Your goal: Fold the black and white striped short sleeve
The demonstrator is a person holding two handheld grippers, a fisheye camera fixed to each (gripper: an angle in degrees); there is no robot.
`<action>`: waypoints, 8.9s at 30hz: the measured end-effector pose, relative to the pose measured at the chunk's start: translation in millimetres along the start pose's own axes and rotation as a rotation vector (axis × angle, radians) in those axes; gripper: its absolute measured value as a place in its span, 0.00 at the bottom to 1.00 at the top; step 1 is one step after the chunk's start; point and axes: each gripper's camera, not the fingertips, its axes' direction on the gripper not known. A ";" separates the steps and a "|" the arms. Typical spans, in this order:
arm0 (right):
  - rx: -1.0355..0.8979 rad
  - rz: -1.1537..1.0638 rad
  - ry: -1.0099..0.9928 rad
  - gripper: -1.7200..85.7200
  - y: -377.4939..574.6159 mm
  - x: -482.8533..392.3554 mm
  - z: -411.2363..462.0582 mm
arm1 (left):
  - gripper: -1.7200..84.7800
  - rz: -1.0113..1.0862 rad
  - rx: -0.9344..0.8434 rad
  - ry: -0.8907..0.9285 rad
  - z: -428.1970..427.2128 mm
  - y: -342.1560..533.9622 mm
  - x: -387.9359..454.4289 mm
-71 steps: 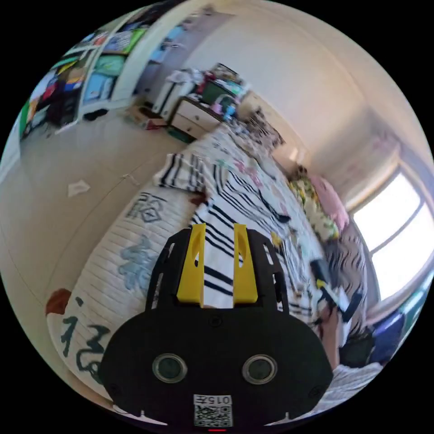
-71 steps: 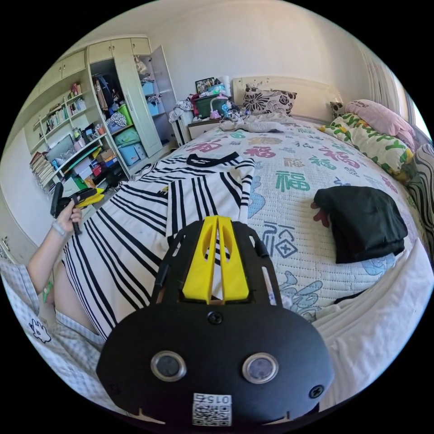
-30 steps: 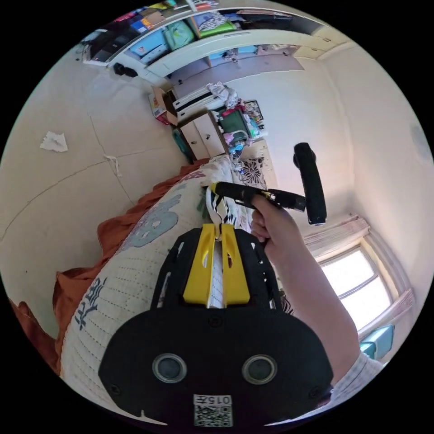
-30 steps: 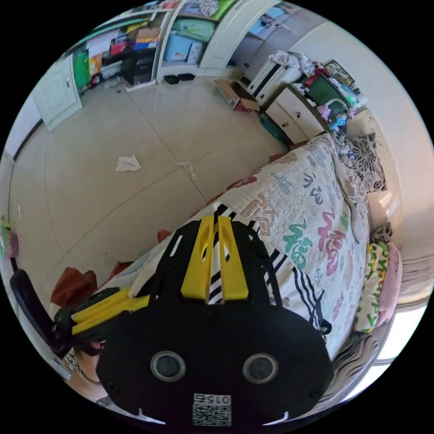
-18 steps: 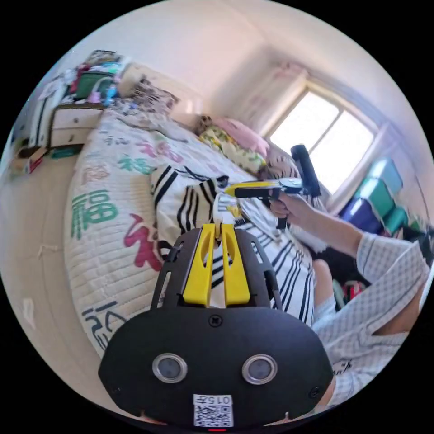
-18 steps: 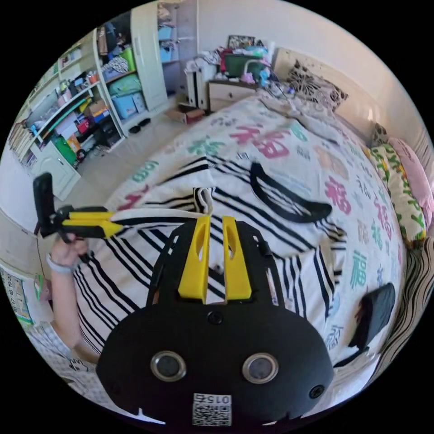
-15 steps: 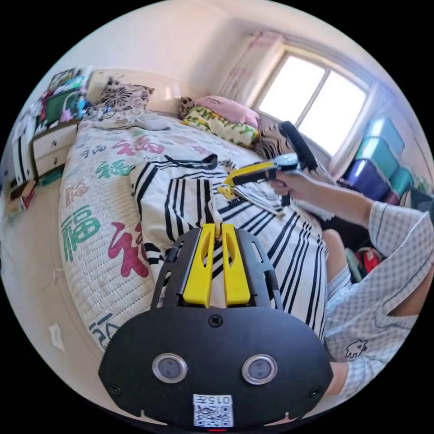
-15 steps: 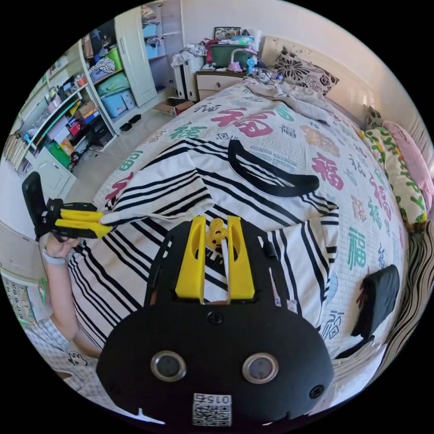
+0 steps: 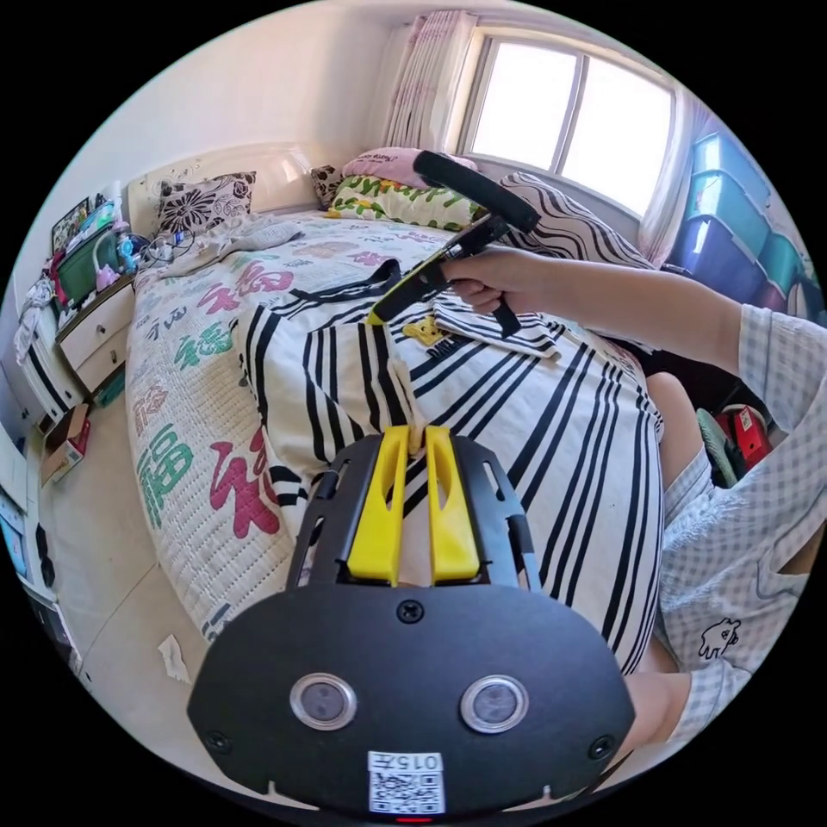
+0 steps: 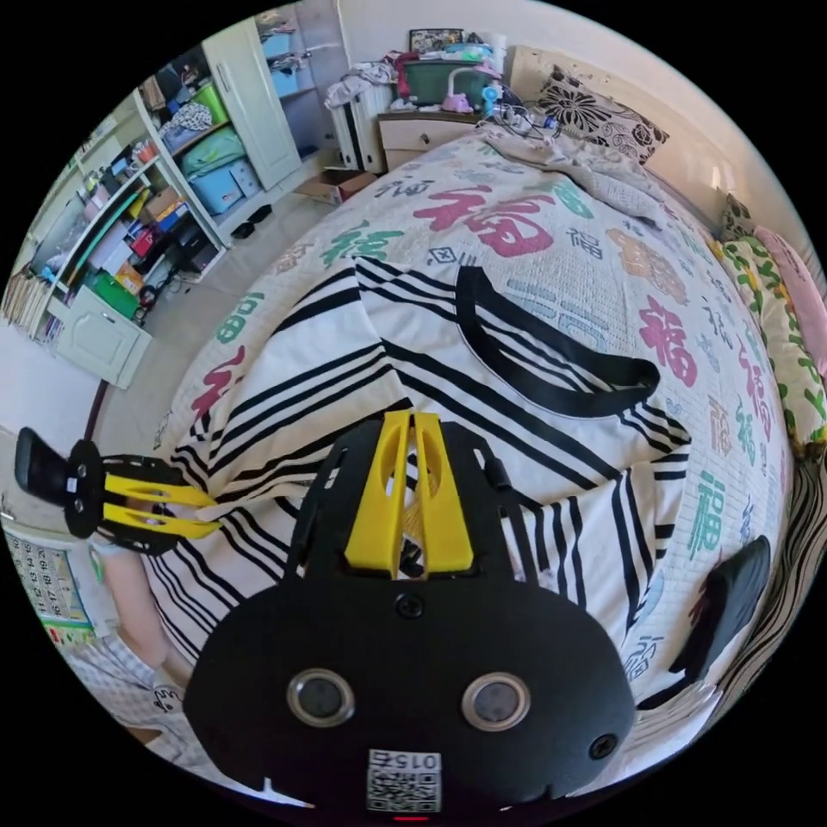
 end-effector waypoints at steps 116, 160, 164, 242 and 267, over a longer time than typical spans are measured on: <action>-0.046 -0.085 -0.318 0.01 754.4 94.8 -282.5 | 0.01 -0.273 -0.147 -0.065 -76.7 144.1 240.6; 0.383 0.132 0.130 0.08 706.4 98.2 -292.8 | 0.14 -0.370 0.143 -0.344 -210.7 89.5 116.1; 0.307 -0.008 0.063 0.09 731.7 19.8 -267.6 | 0.14 -0.283 0.166 -0.365 -208.6 117.2 227.7; 0.108 -0.041 -0.338 0.01 292.4 -1.1 -270.6 | 0.01 -0.025 0.392 0.042 -148.7 207.1 477.6; 0.117 0.182 -0.245 0.09 485.5 313.3 -284.7 | 0.07 0.258 0.003 0.088 165.7 93.3 519.5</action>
